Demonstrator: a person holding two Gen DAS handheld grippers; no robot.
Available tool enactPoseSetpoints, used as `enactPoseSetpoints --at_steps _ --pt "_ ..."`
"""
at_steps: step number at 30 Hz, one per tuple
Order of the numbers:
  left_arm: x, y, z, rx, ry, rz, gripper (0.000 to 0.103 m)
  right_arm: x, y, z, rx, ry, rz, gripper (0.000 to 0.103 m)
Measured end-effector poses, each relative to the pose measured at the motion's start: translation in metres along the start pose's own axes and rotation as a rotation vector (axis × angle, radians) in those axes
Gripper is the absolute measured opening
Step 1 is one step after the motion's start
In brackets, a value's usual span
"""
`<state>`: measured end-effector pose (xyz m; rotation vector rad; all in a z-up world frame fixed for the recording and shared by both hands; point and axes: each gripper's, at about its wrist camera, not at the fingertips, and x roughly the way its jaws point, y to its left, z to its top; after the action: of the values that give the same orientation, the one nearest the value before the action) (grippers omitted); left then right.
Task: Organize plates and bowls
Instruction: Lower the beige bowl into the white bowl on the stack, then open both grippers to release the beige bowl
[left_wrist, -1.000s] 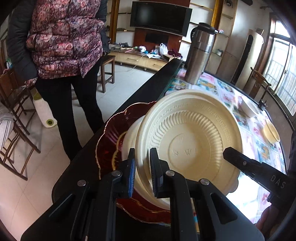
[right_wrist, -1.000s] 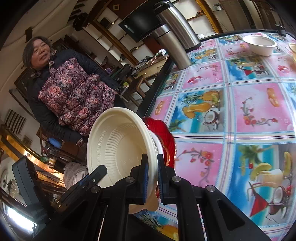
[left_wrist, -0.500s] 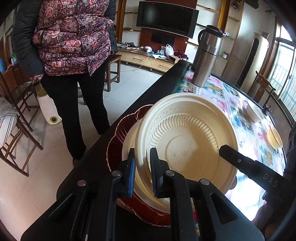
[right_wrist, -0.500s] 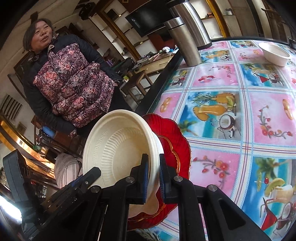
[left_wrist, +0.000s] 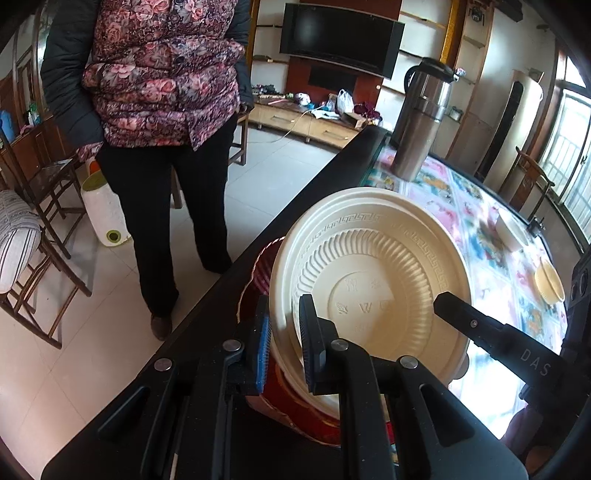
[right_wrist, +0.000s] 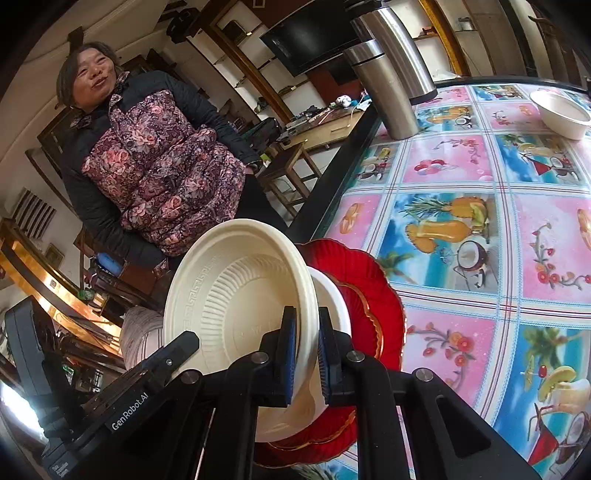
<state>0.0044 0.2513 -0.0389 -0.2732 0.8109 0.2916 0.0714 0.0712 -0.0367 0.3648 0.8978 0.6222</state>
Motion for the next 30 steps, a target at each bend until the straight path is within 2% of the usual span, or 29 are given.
enactPoseSetpoints --at_steps 4,7,13,19,24,26,28,30 --pt "0.003 0.005 -0.006 0.006 0.015 0.015 0.013 0.004 0.004 -0.004 -0.007 0.020 -0.004 0.013" --pt "-0.003 0.010 -0.008 0.006 0.000 0.032 0.017 0.005 0.004 -0.010 -0.005 0.029 -0.011 0.013" --pt "-0.015 0.017 -0.009 0.003 -0.039 0.045 0.017 0.001 -0.004 -0.014 0.038 0.030 -0.011 0.014" --pt "-0.023 0.009 -0.006 0.017 -0.067 0.028 0.017 -0.021 -0.010 -0.013 0.062 -0.041 0.003 0.017" --pt "-0.032 -0.013 -0.011 0.080 -0.095 -0.001 0.017 -0.038 -0.031 -0.009 0.100 -0.098 -0.017 0.018" --pt "-0.033 -0.024 -0.013 0.107 -0.097 -0.013 0.021 -0.041 -0.046 -0.010 0.124 -0.106 -0.041 0.019" --pt "-0.033 -0.036 -0.018 0.137 -0.099 -0.027 0.033 -0.043 -0.063 -0.012 0.155 -0.107 -0.060 0.020" --pt "-0.034 -0.051 -0.023 0.178 -0.100 -0.046 0.041 -0.044 -0.082 -0.015 0.198 -0.101 -0.069 0.021"
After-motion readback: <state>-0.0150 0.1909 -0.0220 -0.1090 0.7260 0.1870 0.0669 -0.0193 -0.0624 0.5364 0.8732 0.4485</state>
